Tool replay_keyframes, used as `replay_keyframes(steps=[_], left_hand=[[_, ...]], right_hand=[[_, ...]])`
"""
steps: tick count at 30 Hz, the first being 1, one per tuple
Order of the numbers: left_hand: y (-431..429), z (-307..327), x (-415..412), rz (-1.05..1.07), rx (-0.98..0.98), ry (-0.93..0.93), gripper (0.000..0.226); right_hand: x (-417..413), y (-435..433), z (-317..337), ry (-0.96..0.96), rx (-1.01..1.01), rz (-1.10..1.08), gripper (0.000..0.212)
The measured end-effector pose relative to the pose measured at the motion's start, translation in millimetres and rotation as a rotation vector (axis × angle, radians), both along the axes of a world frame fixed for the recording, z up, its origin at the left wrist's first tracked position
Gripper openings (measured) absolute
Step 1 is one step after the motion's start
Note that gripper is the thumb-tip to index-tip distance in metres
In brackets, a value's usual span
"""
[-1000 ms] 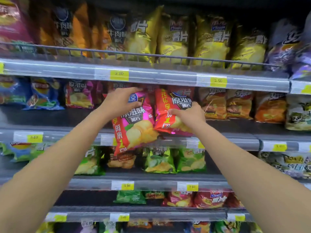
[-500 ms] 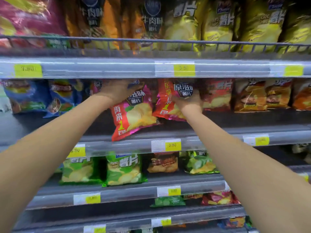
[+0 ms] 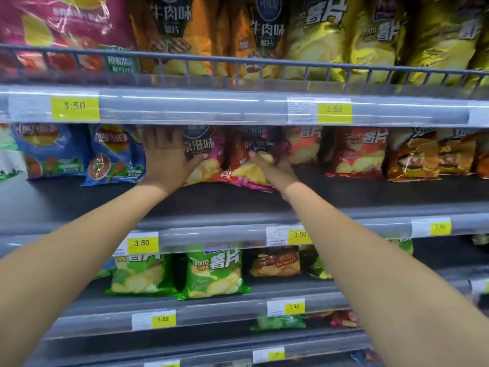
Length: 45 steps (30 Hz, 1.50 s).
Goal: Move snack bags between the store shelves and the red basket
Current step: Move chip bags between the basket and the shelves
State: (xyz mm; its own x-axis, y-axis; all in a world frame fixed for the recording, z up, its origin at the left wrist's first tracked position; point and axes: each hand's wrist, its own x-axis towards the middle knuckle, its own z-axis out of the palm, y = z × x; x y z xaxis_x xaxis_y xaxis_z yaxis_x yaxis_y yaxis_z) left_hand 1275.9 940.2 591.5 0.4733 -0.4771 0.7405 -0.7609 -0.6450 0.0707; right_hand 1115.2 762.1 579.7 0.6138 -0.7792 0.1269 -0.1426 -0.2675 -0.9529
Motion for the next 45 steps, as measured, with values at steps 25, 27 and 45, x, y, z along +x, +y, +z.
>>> replay_keyframes(steps=[25, 27, 45], left_hand=[[-14.7, -7.1, 41.2, -0.256, -0.234, 0.797, 0.084], [-17.3, -7.5, 40.5, -0.226, -0.2, 0.806, 0.077], [-11.4, 8.3, -30.9, 0.108, -0.148, 0.662, 0.104]], right_hand=[[77.3, -47.0, -22.1, -0.316, 0.253, -0.015, 0.061], [83.1, -47.6, -22.5, -0.265, 0.183, -0.026, 0.066], [12.8, -30.5, -11.7, -0.094, -0.088, -0.125, 0.075]])
